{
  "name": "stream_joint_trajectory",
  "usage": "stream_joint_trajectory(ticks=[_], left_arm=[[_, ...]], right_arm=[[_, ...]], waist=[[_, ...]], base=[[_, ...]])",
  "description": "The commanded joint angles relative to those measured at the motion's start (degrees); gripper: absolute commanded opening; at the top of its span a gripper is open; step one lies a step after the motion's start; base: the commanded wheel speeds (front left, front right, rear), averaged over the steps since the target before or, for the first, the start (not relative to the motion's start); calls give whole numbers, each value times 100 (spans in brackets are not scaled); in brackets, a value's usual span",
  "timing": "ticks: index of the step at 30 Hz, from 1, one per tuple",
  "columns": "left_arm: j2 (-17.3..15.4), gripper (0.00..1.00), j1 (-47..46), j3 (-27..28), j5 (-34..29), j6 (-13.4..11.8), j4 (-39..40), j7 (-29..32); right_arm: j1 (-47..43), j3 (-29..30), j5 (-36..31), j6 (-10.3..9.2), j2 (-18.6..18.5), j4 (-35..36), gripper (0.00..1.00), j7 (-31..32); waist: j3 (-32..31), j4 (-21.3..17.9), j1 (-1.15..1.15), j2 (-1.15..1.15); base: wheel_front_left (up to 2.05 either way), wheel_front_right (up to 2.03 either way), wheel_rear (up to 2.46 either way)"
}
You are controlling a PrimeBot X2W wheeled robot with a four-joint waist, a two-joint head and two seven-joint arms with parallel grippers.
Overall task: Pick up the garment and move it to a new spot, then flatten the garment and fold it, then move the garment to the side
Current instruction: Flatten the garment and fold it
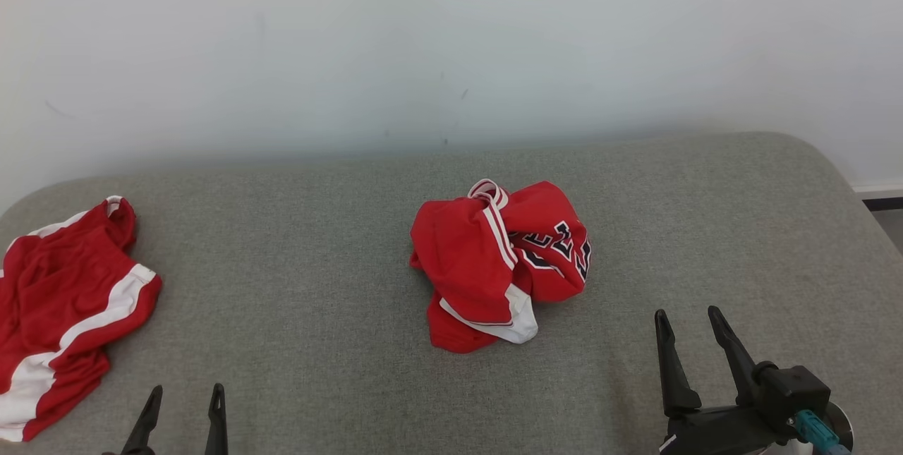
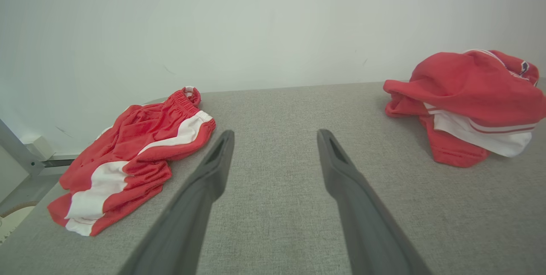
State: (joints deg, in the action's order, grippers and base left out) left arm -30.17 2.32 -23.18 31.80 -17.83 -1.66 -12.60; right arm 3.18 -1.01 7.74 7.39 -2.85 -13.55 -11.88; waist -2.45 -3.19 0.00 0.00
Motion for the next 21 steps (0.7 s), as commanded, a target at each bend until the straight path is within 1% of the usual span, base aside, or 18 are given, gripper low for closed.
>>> stream_joint_trajectory(ticks=[1, 5, 8, 13, 18, 21], left_arm=[[24, 100, -52, -12, 11, -13, -9, -36], [97, 100, -278, -104, -25, 77, 67, -19], [183, 100, -578, -294, -113, 234, 91, 84], [441, 100, -1260, -769, -314, 645, -60, 247], [811, 100, -1902, -1199, -440, 1052, -488, 297], [1000, 100, -2269, -1360, -522, 1229, -768, 294]], right_arm=[[-82, -6, 41, 20, -6, 6, 100, -12], [-83, 12, 39, 20, -5, 9, 100, -13], [-66, -1, 54, 20, -7, 1, 100, -22], [14, -85, 139, 20, -9, -63, 100, -56], [176, -151, 185, 20, -7, -132, 100, -104], [281, -197, 231, 20, -7, -162, 100, -136]], waist=[[4, 3, 0, 0], [29, 30, 0, 0], [78, 38, 0, 0], [196, -81, 0, 0], [361, -434, 0, 0], [530, -709, 0, 0]], base=[[0, 0, 0], [0, 0, 0], [0, 0, 0], [0, 0, 0], [0, 0, 0], [0, 0, 0]])
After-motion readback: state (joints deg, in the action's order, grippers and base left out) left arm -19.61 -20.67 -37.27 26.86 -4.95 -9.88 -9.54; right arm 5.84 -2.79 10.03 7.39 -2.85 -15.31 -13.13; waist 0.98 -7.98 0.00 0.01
